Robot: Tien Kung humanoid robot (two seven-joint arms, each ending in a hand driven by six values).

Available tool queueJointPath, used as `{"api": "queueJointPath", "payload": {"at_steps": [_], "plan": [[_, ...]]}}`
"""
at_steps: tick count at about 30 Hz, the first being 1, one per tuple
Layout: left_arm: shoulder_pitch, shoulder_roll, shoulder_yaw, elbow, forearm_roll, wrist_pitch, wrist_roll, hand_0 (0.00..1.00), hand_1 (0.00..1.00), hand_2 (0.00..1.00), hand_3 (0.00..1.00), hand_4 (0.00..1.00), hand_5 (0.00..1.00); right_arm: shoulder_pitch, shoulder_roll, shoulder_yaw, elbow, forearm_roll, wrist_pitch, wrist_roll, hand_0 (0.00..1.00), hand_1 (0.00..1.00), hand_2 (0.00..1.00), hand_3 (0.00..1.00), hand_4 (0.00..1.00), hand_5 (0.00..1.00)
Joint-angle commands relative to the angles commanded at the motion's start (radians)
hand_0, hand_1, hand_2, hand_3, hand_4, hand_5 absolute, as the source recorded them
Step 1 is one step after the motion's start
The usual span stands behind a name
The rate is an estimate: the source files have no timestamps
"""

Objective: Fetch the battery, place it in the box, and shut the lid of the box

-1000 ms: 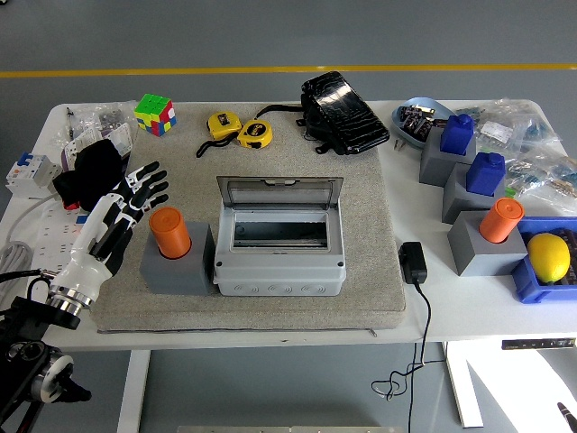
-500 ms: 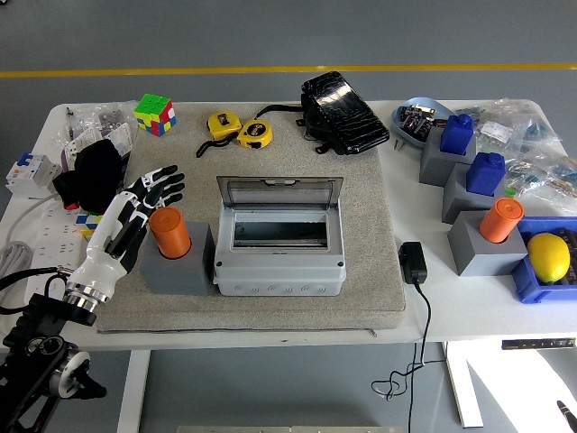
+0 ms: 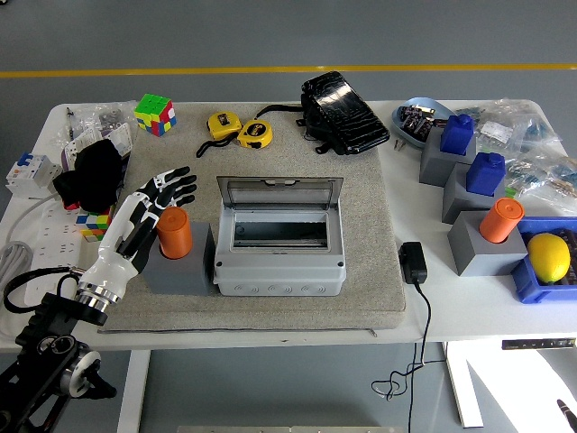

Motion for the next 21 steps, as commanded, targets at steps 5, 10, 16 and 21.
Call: {"api": "queueJointPath", "payload": {"at_steps": [5,10,16,21], "plan": [[-0.002,-0.001,0.001,0.012,0.000,0.001,-0.001,0.765,0.808,0.784,0.773,0.998,0.808,-0.001,0.001,-0.001,0.000,0.000,0.000,0.000,0.876,0.823,0.796,0.847,0.998,0.998],[-0.006,0.002,-0.002,0.029,0.005,0.007,-0.003,0.764,0.805,0.773,0.748,0.998,0.808,0.000,0.001,-0.001,0.000,0.001,0.000,0.000,0.876,0.823,0.795,0.848,0.998,0.998],[-0.006,0.006,-0.001,0.034,0.030,0.025,-0.004,0.754,0.778,0.756,0.732,0.998,0.809,0.000,-0.001,-0.005,0.000,0.004,0.000,0.000,0.876,0.823,0.795,0.848,0.998,0.998],[-0.006,0.008,0.000,0.036,0.052,0.042,-0.002,0.710,0.726,0.697,0.686,0.998,0.812,-0.002,-0.001,-0.006,0.000,0.002,0.000,0.000,0.876,0.822,0.795,0.847,0.998,0.998]]}}
